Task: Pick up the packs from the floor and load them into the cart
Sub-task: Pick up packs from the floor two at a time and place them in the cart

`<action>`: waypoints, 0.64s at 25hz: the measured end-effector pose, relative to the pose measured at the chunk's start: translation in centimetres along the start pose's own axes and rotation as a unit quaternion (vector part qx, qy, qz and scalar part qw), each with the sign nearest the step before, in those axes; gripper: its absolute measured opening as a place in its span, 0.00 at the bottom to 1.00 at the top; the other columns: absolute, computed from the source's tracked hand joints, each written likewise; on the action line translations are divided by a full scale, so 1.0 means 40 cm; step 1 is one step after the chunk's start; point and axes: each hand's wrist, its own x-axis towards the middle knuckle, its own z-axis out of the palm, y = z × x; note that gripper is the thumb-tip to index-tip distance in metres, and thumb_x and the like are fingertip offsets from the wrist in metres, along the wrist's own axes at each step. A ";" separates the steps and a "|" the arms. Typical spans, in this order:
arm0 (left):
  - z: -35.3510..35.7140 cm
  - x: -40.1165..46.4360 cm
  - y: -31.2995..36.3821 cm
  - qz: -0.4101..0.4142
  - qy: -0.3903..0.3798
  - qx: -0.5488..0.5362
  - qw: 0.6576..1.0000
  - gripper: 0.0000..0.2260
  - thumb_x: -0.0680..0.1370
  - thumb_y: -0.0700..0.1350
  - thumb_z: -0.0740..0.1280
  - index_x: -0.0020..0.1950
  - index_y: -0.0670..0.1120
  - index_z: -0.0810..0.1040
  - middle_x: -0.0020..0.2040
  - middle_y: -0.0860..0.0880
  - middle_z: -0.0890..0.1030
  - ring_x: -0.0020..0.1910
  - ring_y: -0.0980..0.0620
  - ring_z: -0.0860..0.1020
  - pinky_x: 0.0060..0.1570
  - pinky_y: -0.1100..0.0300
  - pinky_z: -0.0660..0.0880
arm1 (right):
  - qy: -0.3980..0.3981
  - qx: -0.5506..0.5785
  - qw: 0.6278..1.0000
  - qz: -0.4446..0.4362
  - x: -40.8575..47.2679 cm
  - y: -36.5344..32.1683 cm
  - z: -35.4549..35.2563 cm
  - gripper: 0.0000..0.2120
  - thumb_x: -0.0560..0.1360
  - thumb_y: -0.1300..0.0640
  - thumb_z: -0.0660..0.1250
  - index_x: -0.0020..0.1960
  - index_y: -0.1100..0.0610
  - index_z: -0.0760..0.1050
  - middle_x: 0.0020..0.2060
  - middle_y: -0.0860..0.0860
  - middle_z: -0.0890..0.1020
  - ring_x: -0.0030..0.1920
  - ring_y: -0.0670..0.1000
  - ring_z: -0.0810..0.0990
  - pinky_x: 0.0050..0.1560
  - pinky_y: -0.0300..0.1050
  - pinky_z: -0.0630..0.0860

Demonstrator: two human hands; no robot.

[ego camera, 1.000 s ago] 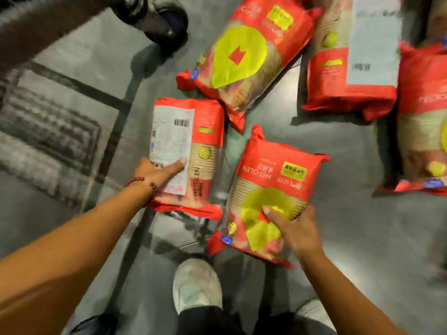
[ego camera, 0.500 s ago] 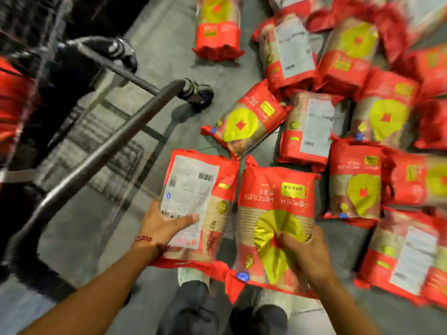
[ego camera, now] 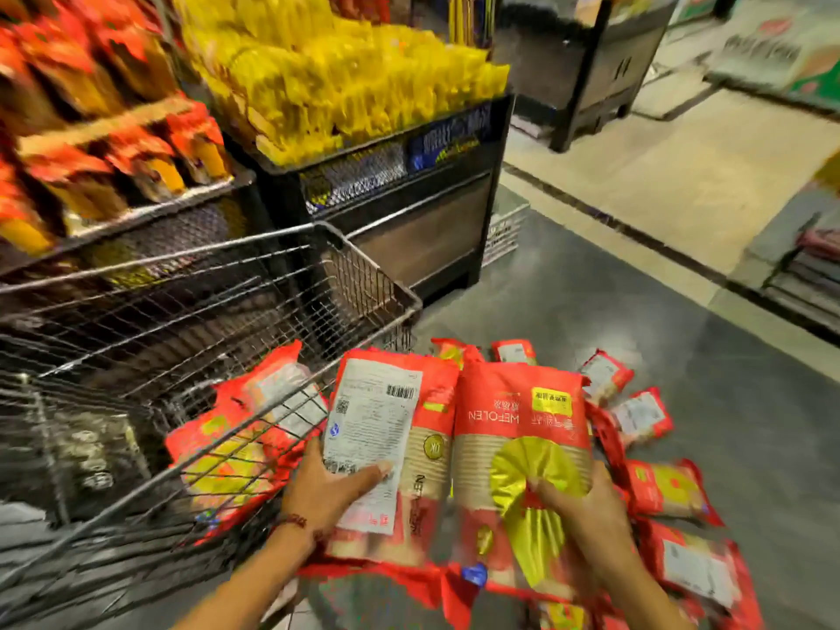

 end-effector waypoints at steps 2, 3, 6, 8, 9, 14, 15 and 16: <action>-0.075 -0.029 0.123 0.036 0.012 -0.024 0.999 0.31 0.53 0.57 0.79 0.51 0.42 0.83 0.41 0.52 0.87 0.40 0.59 0.85 0.36 0.69 0.78 | -0.015 -0.035 0.998 -0.052 0.014 -0.148 -0.002 0.32 0.53 0.46 0.79 0.53 0.59 0.79 0.42 0.50 0.86 0.39 0.45 0.85 0.49 0.51 0.82; -0.121 -0.040 0.179 0.055 0.025 -0.024 0.998 0.29 0.54 0.57 0.78 0.50 0.45 0.84 0.41 0.54 0.87 0.40 0.59 0.85 0.39 0.65 0.79 | -0.031 -0.042 0.996 -0.076 0.024 -0.210 0.009 0.36 0.50 0.42 0.79 0.53 0.60 0.80 0.42 0.52 0.86 0.39 0.44 0.85 0.49 0.51 0.82; -0.274 -0.054 0.276 0.080 0.071 -0.018 0.994 0.24 0.53 0.63 0.75 0.44 0.52 0.85 0.40 0.55 0.87 0.41 0.59 0.84 0.47 0.58 0.79 | -0.057 -0.051 0.990 -0.122 0.069 -0.381 0.092 0.43 0.46 0.35 0.77 0.53 0.60 0.79 0.43 0.54 0.86 0.43 0.48 0.86 0.46 0.46 0.82; -0.383 -0.037 0.304 0.073 0.124 -0.012 0.990 0.28 0.52 0.67 0.71 0.45 0.51 0.86 0.43 0.52 0.87 0.43 0.54 0.84 0.50 0.56 0.79 | -0.087 -0.043 0.984 -0.147 0.099 -0.478 0.197 0.43 0.48 0.34 0.75 0.55 0.61 0.79 0.46 0.56 0.86 0.46 0.54 0.85 0.49 0.50 0.81; -0.435 -0.021 0.304 0.069 0.141 -0.008 0.988 0.30 0.51 0.68 0.70 0.45 0.51 0.86 0.44 0.51 0.87 0.44 0.53 0.84 0.50 0.56 0.79 | -0.105 -0.039 0.981 -0.156 0.119 -0.507 0.254 0.44 0.48 0.34 0.76 0.56 0.61 0.79 0.46 0.56 0.86 0.47 0.55 0.85 0.50 0.53 0.81; -0.657 0.101 0.212 0.015 0.196 -0.039 0.980 0.10 0.65 0.56 0.78 0.41 0.54 0.83 0.33 0.62 0.82 0.35 0.63 0.80 0.39 0.66 0.74 | -0.188 -0.049 0.971 -0.138 0.243 -0.574 0.600 0.47 0.46 0.33 0.79 0.58 0.57 0.76 0.50 0.55 0.85 0.49 0.56 0.85 0.54 0.59 0.81; -0.687 0.139 0.168 -0.002 0.208 -0.055 0.977 0.06 0.69 0.49 0.78 0.41 0.54 0.82 0.31 0.63 0.81 0.33 0.65 0.80 0.37 0.68 0.73 | -0.203 -0.059 0.969 -0.128 0.255 -0.582 0.672 0.44 0.48 0.37 0.79 0.58 0.57 0.76 0.49 0.55 0.85 0.48 0.56 0.85 0.53 0.59 0.81; -0.709 0.174 0.122 -0.020 0.214 -0.061 0.975 0.06 0.69 0.46 0.78 0.41 0.53 0.82 0.31 0.63 0.81 0.33 0.64 0.80 0.37 0.69 0.74 | -0.213 -0.066 0.968 -0.113 0.275 -0.581 0.740 0.42 0.50 0.39 0.79 0.58 0.57 0.74 0.49 0.54 0.84 0.48 0.55 0.84 0.53 0.59 0.81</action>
